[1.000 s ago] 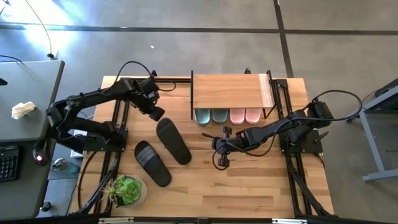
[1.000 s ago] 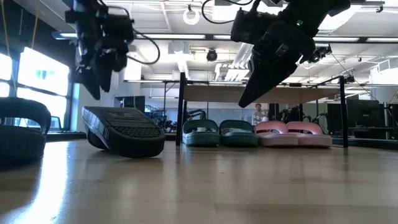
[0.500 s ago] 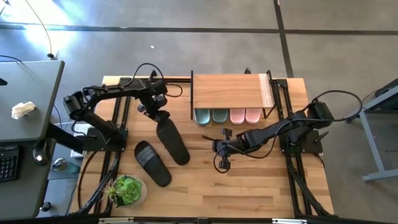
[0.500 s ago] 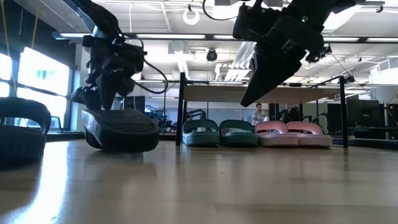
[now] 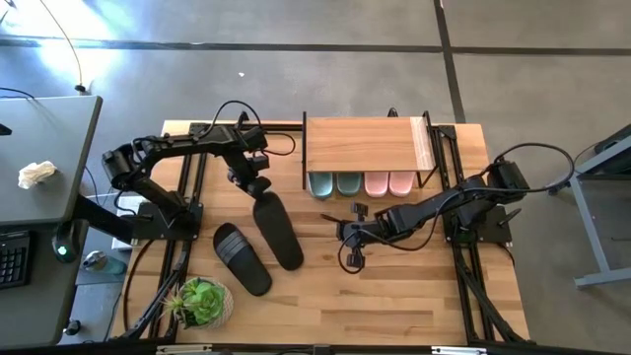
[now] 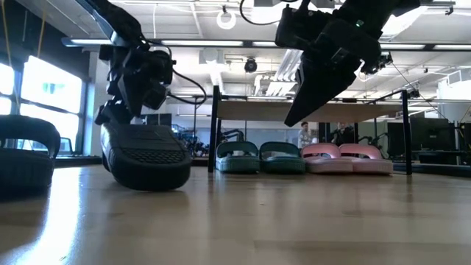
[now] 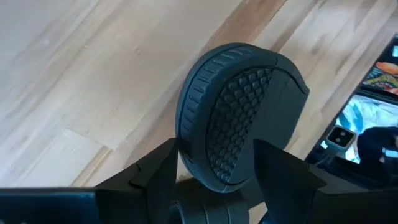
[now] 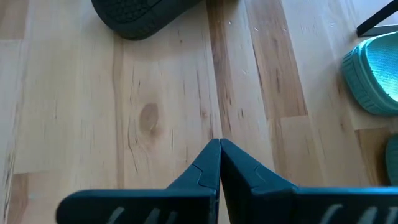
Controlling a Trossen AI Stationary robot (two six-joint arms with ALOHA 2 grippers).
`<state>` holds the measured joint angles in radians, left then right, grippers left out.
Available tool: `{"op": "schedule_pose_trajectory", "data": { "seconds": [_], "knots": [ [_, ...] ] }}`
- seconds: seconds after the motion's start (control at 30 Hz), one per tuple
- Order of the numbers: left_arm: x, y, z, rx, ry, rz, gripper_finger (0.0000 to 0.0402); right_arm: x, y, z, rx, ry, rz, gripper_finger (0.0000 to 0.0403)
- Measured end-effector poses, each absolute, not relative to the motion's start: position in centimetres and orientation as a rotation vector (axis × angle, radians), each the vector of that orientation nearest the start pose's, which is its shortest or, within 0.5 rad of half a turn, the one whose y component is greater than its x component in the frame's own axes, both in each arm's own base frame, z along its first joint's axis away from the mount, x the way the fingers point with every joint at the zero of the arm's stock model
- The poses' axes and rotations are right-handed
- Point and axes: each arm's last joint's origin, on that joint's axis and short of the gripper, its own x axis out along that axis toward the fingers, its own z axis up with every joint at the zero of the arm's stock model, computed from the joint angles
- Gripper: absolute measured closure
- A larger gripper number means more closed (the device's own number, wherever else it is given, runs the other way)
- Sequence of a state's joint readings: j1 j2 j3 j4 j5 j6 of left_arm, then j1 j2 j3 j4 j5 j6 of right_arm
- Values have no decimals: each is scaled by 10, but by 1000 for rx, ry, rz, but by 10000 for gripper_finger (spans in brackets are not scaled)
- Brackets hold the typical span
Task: Pick and place slides into the shelf
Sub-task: Put the right black slide on the shelf
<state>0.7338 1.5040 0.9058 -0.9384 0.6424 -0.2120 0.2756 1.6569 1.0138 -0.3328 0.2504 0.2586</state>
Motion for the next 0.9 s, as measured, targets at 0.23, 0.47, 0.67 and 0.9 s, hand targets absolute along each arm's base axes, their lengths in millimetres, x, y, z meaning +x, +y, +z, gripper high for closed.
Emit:
{"op": "schedule_pose_trajectory", "data": {
  "seconds": [0.23,0.47,0.67,0.9],
  "knots": [
    [196,147,189,-1132,1163,134,233,318,82,188,-12,934,-100,402],
    [191,150,185,-1022,1258,318,249,319,84,189,14,936,-47,402],
    [191,149,184,-1015,1269,295,238,332,97,194,-80,779,151,402],
    [191,150,184,-948,1285,286,226,339,112,178,-573,722,238,388]
  ]
}}
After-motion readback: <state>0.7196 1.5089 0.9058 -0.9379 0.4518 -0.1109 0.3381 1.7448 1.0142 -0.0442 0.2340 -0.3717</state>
